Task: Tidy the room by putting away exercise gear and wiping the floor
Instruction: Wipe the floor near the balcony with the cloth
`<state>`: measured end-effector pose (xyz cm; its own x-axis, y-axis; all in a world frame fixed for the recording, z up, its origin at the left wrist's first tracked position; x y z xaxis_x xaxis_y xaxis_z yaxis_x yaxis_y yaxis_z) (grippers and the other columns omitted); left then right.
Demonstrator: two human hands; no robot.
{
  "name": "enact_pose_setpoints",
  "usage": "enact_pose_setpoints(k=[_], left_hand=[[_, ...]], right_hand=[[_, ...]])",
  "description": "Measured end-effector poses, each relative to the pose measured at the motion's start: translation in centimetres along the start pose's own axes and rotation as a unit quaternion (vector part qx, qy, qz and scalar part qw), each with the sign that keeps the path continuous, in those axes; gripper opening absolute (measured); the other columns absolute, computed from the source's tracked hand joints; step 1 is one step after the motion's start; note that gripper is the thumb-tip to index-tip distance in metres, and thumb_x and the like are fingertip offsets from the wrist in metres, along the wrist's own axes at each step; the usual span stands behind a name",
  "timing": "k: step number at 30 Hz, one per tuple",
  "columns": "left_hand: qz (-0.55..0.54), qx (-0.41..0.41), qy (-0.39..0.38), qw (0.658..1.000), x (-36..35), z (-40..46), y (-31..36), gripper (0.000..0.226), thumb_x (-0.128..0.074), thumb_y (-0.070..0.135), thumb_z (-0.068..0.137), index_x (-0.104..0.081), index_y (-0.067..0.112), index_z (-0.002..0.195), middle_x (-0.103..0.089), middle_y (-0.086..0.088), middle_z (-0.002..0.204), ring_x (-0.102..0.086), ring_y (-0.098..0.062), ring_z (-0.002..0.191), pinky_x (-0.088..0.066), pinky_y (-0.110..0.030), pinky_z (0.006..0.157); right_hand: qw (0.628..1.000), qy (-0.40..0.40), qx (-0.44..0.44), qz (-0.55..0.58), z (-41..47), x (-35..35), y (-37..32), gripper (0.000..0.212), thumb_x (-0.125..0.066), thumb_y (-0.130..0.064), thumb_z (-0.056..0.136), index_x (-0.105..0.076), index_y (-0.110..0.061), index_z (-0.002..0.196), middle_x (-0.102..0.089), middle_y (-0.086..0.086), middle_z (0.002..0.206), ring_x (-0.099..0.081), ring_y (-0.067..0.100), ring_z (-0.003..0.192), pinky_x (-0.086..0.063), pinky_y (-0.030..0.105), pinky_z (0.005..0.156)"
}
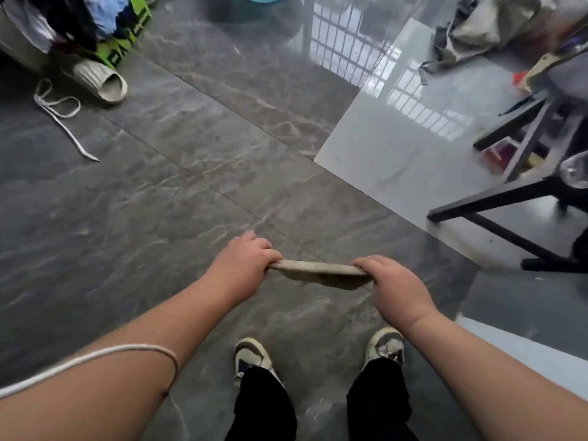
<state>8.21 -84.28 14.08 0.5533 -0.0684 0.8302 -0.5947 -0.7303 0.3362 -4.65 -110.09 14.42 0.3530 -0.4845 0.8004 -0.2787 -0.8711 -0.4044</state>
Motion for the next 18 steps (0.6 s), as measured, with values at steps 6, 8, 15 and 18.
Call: enact_pose_setpoints(k=[6,8,15,18], left_hand=[[-0.112,0.040,0.013,0.993,-5.0,11.9,-2.5,0.054,-0.041,0.008,0.080,-0.063,0.044,0.113,-0.070,0.009,0.114,-0.061,-0.021,0.106,-0.049,-0.038,0.088],[-0.135,0.016,0.059,0.989,-5.8,15.8,-3.2,0.058,-0.045,-0.002,0.083,-0.065,0.040,0.119,-0.069,0.009,0.119,-0.060,-0.019,0.110,-0.047,-0.034,0.092],[-0.083,-0.152,0.148,0.974,-10.8,24.9,-6.4,0.067,-0.045,-0.008,0.088,-0.051,0.035,0.140,-0.056,0.011,0.140,-0.054,-0.014,0.127,-0.043,-0.031,0.106],[0.030,-0.195,0.105,0.975,-16.4,25.9,-7.4,0.080,-0.040,-0.012,0.083,-0.036,0.033,0.150,-0.036,0.010,0.155,-0.038,-0.010,0.139,-0.021,-0.018,0.114]], right_hand=[[0.997,0.075,0.009,0.027,9.4,-3.9,9.4,0.061,-0.047,0.010,0.079,-0.064,-0.023,0.128,-0.065,-0.002,0.127,-0.059,0.024,0.118,-0.046,0.036,0.100],[0.991,0.130,0.017,0.036,12.6,-3.9,12.4,0.061,-0.044,0.012,0.080,-0.065,-0.019,0.129,-0.065,0.000,0.129,-0.058,0.024,0.120,-0.044,0.035,0.104],[0.971,0.204,0.116,-0.044,18.6,-7.1,21.0,0.060,-0.038,-0.005,0.083,-0.059,-0.019,0.138,-0.062,0.002,0.136,-0.059,0.024,0.123,-0.044,0.032,0.103],[0.961,0.183,0.164,-0.124,18.9,-12.7,23.9,0.059,-0.032,-0.010,0.085,-0.060,-0.013,0.137,-0.060,0.006,0.139,-0.059,0.025,0.125,-0.048,0.040,0.105]])
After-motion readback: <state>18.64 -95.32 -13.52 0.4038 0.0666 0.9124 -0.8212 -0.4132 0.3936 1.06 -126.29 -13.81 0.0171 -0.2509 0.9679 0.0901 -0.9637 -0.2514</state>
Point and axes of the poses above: each hand's wrist, its own z-axis towards the middle knuckle, its own x-axis out of the back of the hand, y = z × x, the point moved 1 cm from there along z, towards the middle knuckle
